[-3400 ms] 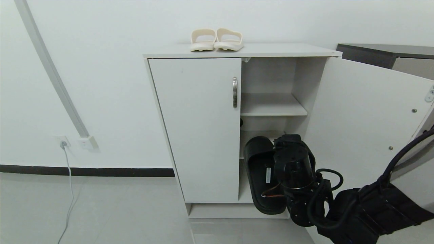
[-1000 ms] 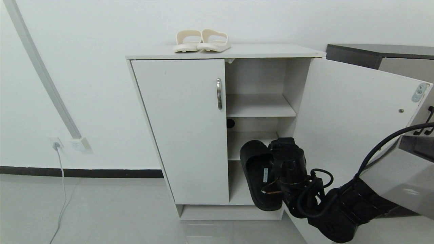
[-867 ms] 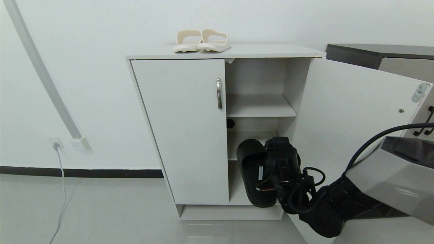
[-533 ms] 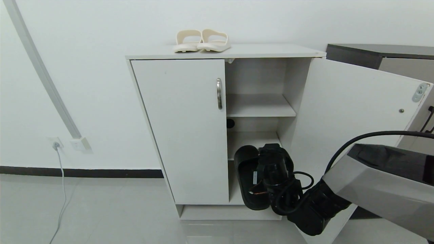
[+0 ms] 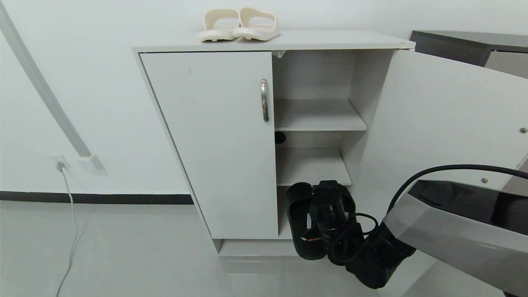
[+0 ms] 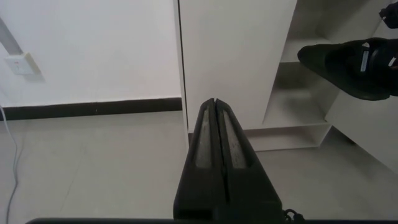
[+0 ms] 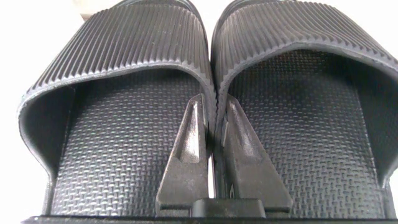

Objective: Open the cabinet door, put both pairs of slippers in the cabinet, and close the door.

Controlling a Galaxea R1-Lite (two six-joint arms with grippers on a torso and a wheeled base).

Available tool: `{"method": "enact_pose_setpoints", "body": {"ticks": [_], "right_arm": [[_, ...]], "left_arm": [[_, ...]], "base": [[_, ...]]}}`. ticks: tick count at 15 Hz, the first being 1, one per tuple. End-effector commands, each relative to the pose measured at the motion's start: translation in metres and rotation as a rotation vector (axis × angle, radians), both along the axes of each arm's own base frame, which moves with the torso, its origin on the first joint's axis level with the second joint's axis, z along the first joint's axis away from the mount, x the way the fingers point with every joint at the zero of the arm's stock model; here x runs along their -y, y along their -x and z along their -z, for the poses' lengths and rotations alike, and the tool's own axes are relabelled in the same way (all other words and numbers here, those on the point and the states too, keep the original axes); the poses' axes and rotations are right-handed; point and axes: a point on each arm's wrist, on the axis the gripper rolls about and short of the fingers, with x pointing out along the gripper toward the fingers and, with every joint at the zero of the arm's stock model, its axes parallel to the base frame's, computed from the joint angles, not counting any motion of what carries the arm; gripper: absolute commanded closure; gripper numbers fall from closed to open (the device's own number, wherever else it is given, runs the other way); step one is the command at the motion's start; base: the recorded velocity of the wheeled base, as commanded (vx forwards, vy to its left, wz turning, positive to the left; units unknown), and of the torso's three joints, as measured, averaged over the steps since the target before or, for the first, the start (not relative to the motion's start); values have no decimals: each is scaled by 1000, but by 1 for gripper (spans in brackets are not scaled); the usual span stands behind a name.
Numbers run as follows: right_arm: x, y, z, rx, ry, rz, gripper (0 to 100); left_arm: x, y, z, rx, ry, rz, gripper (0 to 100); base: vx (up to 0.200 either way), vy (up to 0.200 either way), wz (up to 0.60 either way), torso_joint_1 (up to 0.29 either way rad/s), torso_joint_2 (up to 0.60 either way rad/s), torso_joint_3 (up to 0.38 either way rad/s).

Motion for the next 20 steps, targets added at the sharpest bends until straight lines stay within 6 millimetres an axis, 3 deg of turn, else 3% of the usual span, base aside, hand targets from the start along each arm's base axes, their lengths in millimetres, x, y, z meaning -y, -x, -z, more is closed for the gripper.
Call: {"method": "enact_pose_setpoints", "body": {"ticks": [1, 9, 18, 20], "right_arm": [[-1, -3, 6, -1, 1, 2, 100], [1, -17, 18, 162, -31, 14, 100], [4, -18, 17, 167, -33, 22, 100], [4, -19, 17, 168, -32, 22, 100]], "left_arm": [[0, 0, 0, -1, 0, 0, 100], [0, 0, 0, -1, 2, 0, 100], [0, 0, 0, -1, 2, 0, 100], [0, 0, 0, -1, 2, 0, 100]], "base": [[0, 0, 0, -2, 2, -203], [0, 0, 0, 5, 1, -71], [0, 0, 0, 0, 0, 0], [200, 0, 0, 0, 2, 7]]}}
